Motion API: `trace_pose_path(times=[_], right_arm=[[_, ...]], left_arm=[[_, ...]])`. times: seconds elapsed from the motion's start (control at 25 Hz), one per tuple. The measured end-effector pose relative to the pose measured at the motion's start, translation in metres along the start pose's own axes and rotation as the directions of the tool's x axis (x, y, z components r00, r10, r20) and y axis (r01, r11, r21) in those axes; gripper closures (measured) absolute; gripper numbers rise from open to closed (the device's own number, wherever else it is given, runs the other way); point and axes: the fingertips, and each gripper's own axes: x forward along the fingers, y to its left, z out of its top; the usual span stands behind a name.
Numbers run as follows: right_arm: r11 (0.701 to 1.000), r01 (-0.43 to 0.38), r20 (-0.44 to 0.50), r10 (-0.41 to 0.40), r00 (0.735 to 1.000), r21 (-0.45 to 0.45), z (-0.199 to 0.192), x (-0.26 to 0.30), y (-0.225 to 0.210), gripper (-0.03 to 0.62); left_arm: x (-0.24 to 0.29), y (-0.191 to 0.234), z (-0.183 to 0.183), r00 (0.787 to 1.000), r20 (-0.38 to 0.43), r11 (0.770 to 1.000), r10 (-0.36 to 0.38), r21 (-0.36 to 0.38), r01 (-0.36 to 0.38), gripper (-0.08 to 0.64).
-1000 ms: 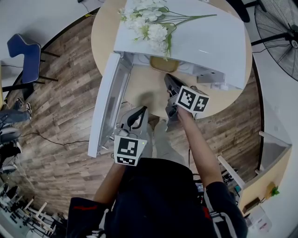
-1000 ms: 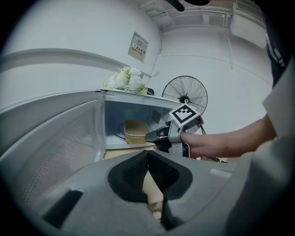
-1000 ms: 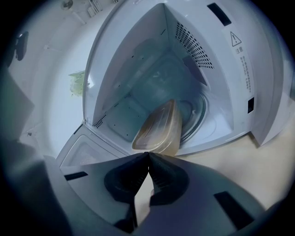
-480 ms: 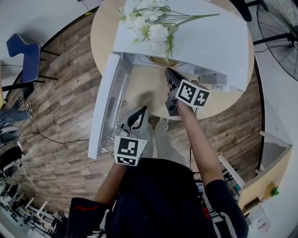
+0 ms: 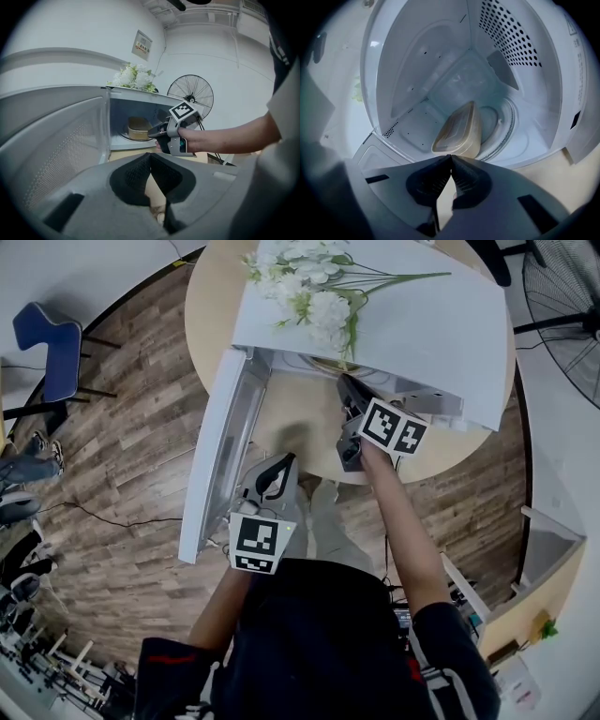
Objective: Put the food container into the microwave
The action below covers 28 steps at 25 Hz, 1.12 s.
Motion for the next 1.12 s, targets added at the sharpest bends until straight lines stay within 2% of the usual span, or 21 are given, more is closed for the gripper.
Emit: trace_pose_path(times=[0.24, 0.52, 0.8, 1.12], right_arm=[[1.000, -0.005, 0.018, 0.005, 1.000, -0.011, 0.002, -0.009, 0.003, 0.581], [0.993, -0.035, 0.006, 0.035, 0.999, -0.116, -0.010, -0.033, 0.023, 0.581], [0.947, -0.086, -0.018, 0.084, 0.996, -0.310, -0.012, -0.066, 0.070, 0.581], [0.887, -0.104, 0.040, 0.136, 0.990, -0.449, 0.010, -0.116, 0.120, 0.581]], left_arm=[[0.000, -0.003, 0.002, 1.000, -0.001, 1.000, 0.000, 0.028, 0.000, 0.545], [-0.009, -0.004, 0.017, 1.000, 0.026, 1.000, -0.006, 0.023, 0.005, 0.545], [-0.025, -0.007, 0.042, 0.997, 0.083, 0.998, 0.010, 0.060, -0.015, 0.545], [-0.052, -0.012, 0.084, 0.983, 0.181, 0.993, 0.038, 0.103, -0.058, 0.545]])
